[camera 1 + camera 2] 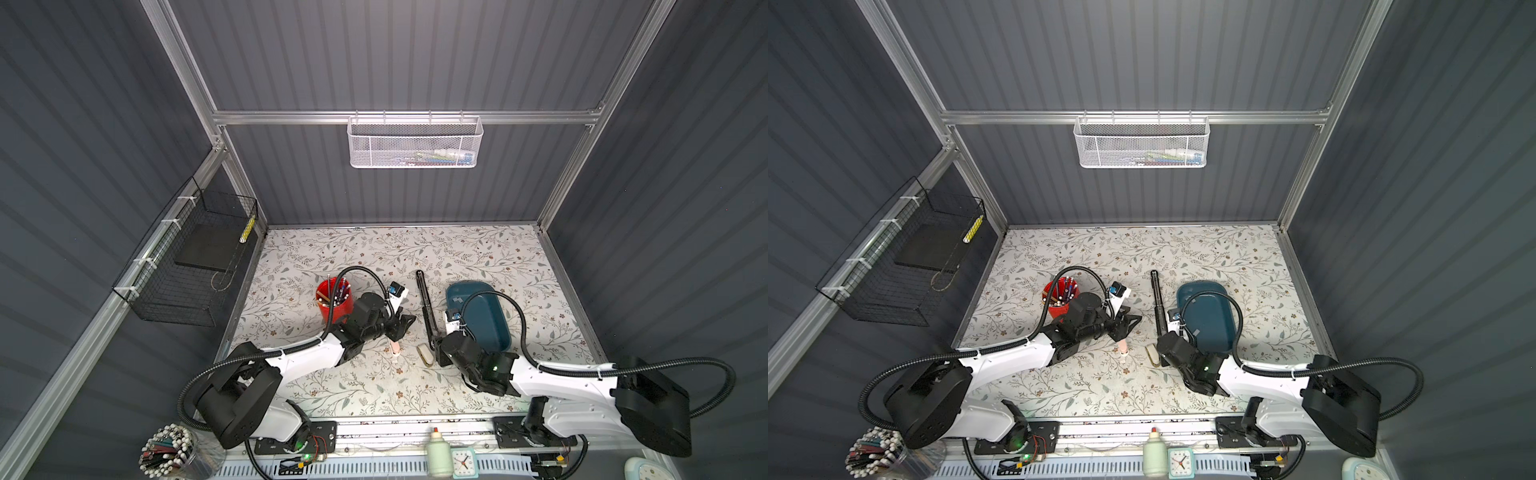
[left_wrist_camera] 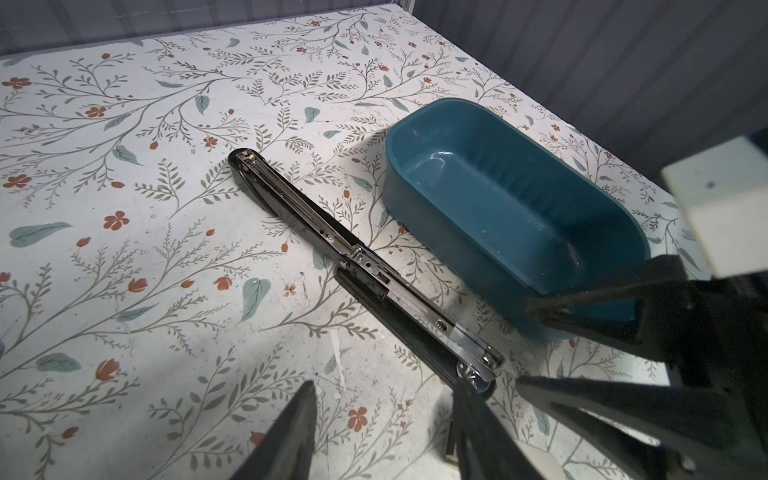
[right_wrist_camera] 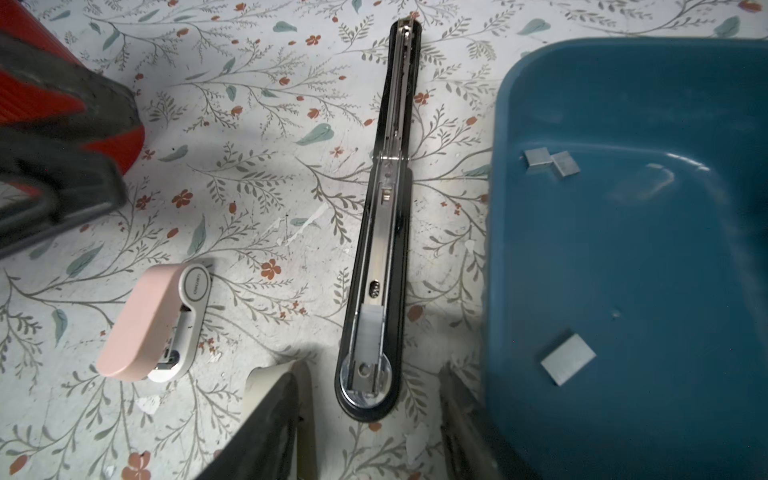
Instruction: Load the staples into the stapler
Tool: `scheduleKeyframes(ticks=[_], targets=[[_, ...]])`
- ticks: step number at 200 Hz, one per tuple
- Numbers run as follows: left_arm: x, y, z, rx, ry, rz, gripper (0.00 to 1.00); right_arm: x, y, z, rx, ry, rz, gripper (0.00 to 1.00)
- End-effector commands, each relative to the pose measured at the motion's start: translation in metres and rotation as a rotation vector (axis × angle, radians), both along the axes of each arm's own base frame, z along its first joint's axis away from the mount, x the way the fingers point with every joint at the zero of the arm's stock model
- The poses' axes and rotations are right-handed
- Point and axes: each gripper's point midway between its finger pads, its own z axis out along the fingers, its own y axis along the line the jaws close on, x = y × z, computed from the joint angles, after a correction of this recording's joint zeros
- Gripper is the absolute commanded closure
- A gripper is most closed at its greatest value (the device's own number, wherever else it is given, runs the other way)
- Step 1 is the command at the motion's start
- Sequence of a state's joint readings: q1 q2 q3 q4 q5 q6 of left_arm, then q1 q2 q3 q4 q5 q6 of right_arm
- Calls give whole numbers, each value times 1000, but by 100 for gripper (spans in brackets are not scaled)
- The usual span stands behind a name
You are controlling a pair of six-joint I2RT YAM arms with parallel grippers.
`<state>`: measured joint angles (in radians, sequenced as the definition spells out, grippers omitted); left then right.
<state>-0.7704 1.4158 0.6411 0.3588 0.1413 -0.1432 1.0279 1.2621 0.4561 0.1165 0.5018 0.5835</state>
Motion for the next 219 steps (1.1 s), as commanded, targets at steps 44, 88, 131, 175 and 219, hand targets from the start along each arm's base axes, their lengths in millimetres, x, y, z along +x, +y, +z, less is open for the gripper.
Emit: scheduleKeyframes(ticks=[44,88,131,175,219], targets=[[3,0,7,-29,-3,10,46,15,-1,-16,-36,52,-65,31],[4,2,5,-33,2,22,46,19,3,-26,-55,50,-45,30],[14,9,3,-58,37,91,45,28,19,-29,-47,21,-13,38],[19,8,3,-99,70,110,43,38,28,-39,-64,30,-5,55],[23,4,-5,-87,86,110,43,40,26,-44,-76,33,-9,68]])
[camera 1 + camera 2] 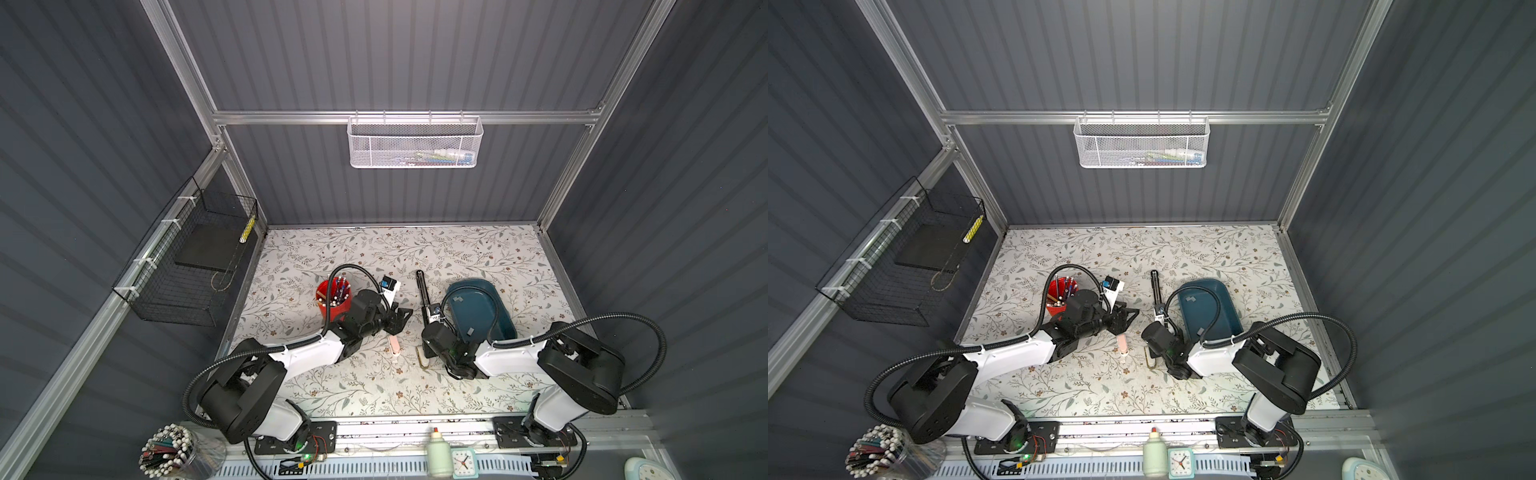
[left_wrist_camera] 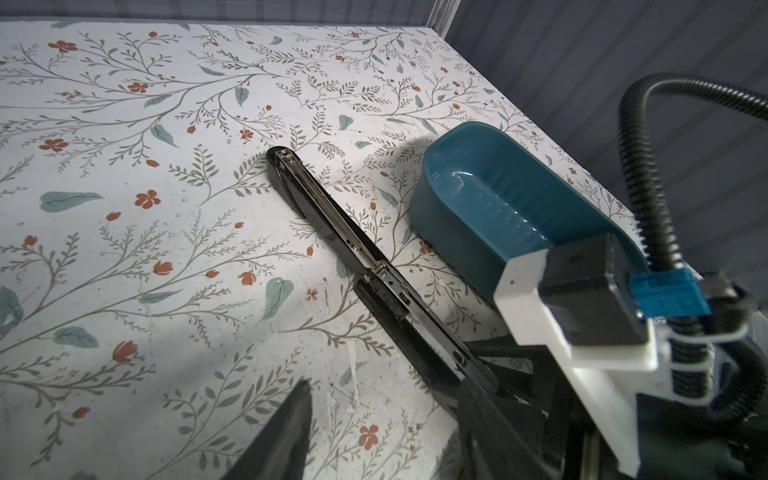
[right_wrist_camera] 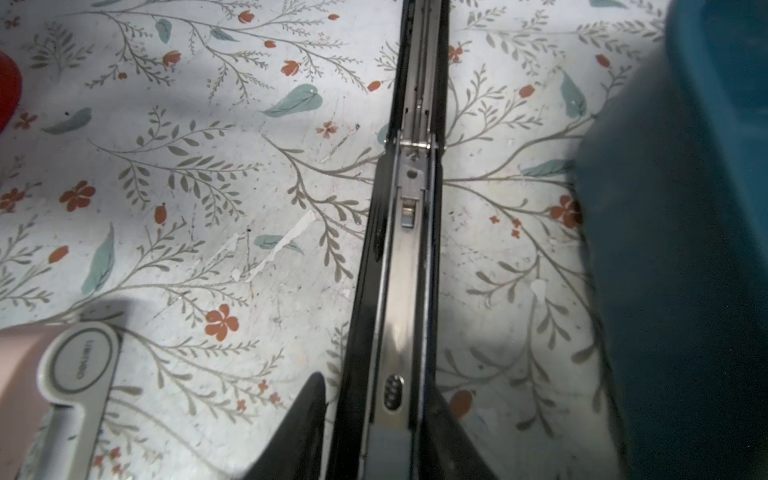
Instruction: Load the staples into the stapler
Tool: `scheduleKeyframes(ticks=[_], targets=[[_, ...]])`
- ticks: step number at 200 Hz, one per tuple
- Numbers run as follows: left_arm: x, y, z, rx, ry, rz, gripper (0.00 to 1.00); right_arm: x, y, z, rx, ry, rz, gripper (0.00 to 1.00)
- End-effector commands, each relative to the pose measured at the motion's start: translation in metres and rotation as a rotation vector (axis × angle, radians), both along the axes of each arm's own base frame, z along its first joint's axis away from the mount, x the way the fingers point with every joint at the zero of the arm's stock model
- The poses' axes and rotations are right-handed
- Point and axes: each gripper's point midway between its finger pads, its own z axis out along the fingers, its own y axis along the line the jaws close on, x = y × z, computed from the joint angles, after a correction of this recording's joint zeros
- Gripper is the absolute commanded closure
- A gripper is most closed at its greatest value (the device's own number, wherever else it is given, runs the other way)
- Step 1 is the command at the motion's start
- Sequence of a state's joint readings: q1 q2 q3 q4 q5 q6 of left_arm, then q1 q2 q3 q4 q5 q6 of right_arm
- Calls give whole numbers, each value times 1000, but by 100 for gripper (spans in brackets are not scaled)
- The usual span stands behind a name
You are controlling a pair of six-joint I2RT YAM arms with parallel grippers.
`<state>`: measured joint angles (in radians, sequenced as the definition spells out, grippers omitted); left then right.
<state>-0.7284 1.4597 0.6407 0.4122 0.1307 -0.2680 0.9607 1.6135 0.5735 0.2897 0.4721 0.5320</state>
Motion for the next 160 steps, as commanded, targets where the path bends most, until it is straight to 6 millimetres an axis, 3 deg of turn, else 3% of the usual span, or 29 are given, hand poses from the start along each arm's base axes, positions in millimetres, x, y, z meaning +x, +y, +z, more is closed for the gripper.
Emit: scheduleKeyframes(ticks=[1,48,136,160], targets=[[5,-4,1,-20,6,2,43,2,2,0,0,-4,5,69],[12,-8,-4,-17,39,26,43,-2,-5,3,19,-17,1,75],[45,-21,-37,-3,155,151,38,-7,-12,4,69,-20,6,80],[52,-28,-44,-13,179,165,32,-8,-12,6,76,-27,13,82]])
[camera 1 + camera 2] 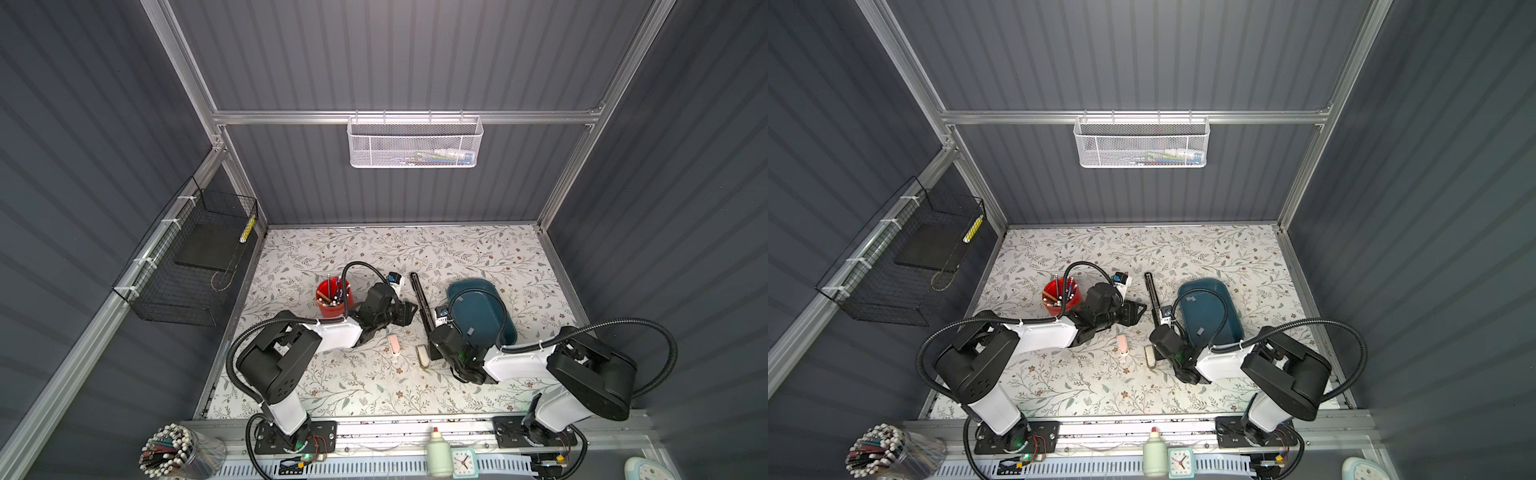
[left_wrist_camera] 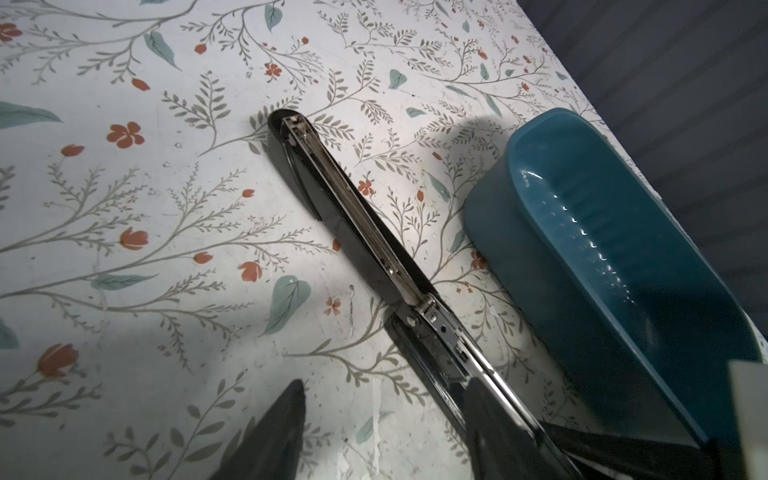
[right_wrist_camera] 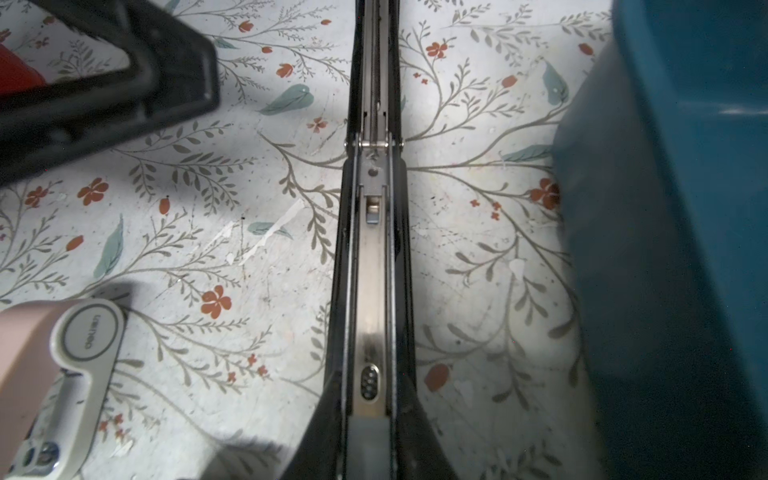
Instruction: Load the staples into the stapler
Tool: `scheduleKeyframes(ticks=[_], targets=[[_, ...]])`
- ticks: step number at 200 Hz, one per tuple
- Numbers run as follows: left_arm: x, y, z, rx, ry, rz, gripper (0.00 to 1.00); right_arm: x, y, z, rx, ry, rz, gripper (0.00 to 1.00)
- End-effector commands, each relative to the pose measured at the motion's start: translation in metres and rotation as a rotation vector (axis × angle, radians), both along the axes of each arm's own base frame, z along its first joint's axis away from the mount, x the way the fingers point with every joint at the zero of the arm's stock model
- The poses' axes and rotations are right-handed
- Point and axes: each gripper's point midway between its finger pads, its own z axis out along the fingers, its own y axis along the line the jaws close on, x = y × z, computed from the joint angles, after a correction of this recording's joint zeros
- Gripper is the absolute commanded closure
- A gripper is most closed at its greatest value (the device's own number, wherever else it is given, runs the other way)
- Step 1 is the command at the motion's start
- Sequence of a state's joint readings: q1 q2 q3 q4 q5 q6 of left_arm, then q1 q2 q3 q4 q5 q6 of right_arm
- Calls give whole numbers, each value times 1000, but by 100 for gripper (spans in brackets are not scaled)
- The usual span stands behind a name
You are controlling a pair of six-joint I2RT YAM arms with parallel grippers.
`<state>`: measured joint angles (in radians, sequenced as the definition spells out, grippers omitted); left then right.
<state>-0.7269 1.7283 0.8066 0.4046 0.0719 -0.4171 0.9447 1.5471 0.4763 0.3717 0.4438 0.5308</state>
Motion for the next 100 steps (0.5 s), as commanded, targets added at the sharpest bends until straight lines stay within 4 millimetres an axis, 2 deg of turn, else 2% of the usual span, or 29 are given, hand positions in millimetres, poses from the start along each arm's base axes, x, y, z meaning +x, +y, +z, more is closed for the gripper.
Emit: scheduleKeyframes(ticks=[1,59,100], targets=[[13,-7,2,-28,17,40,32,-1,1,5,25,-14,10,82],[27,-35,-22,-98,133,50,30,-4,9,12,93,-14,39,83],[39,-45,-43,-121,194,62,29,-8,12,13,115,-6,58,86]])
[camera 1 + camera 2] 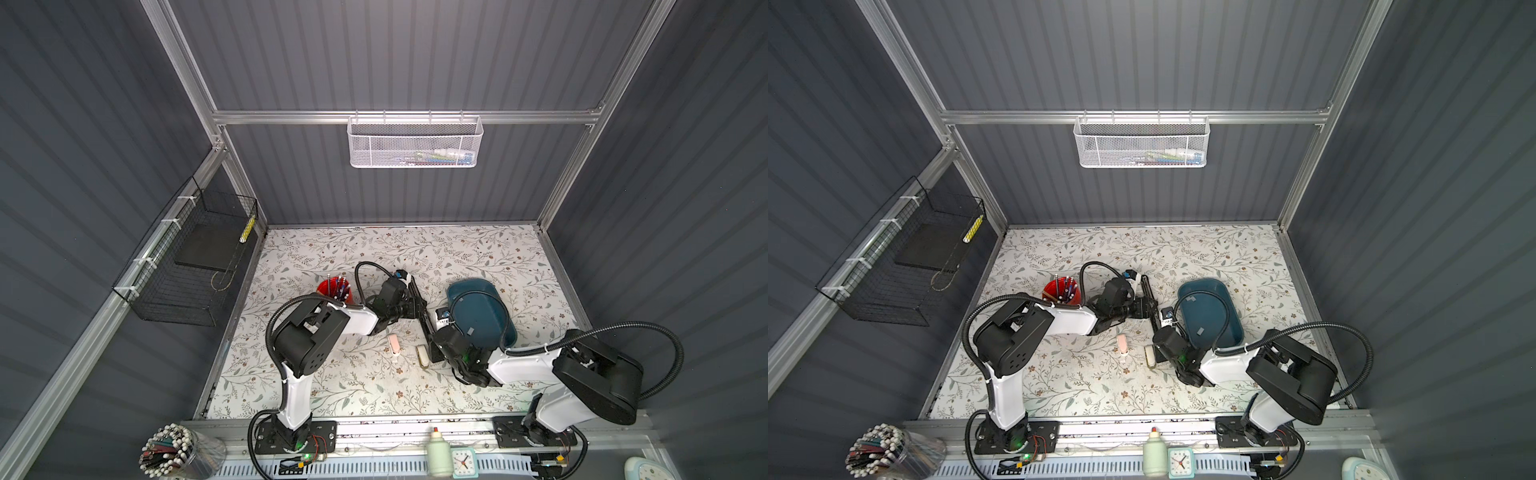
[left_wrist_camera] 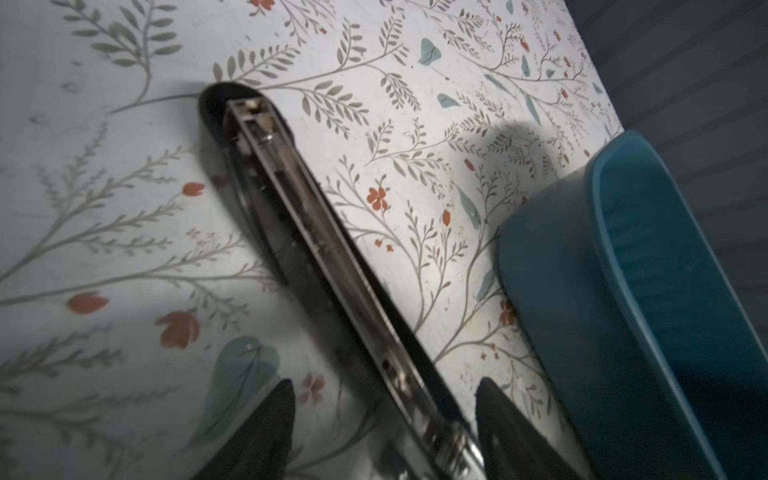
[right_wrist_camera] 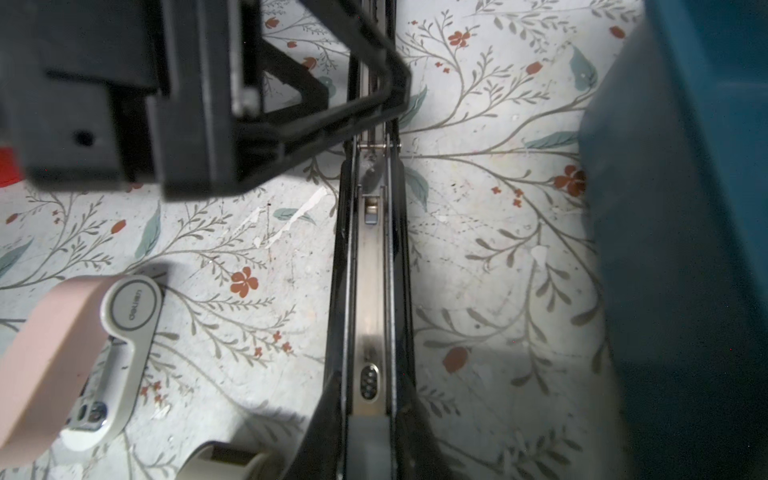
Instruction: Load the staples into the stapler
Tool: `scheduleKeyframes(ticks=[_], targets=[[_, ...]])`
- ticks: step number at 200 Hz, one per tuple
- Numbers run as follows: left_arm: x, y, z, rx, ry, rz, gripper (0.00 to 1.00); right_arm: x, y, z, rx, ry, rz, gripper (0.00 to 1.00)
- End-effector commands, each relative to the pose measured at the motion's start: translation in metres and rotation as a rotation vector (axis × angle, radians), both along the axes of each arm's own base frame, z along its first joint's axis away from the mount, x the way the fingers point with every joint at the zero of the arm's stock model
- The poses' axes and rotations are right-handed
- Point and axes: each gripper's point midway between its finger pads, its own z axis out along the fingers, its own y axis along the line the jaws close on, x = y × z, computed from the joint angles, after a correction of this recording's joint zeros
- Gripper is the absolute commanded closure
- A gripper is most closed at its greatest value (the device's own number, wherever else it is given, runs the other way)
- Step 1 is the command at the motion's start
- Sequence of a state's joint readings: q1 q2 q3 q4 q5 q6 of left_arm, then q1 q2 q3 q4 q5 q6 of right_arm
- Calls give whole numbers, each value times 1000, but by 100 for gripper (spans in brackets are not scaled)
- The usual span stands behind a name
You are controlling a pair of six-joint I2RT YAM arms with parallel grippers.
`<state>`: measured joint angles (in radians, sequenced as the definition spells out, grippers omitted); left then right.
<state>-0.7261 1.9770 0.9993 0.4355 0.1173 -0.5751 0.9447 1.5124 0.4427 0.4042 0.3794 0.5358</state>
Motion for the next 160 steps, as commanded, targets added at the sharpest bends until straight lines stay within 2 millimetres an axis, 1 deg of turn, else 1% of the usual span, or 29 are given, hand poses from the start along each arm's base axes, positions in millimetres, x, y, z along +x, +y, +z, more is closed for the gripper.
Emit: scheduleKeyframes(ticks=[1,25,35,47,58,75,113,142,145,160], targets=[[7,-7,-10,-40,57,9,29,0,6,11,59,-23,15,86],[25,-5,-22,-108,92,20,29,-3,7,12,67,-32,32,87],[32,-2,-24,-133,98,27,29,-4,6,11,65,-35,38,88],[41,2,-20,-156,83,37,30,-5,5,11,62,-39,38,88],[46,4,-13,-160,57,44,30,-6,3,10,57,-42,40,88],[51,2,-1,-168,16,27,31,-8,3,9,54,-48,51,89],[54,-4,25,-192,-65,-19,37,-7,1,9,46,-67,51,89],[49,-9,47,-246,-156,-75,46,-7,4,12,61,-83,65,89],[44,-12,49,-261,-155,-104,47,-7,4,12,62,-86,66,89],[37,-13,58,-294,-205,-140,47,-7,3,14,70,-99,68,88]])
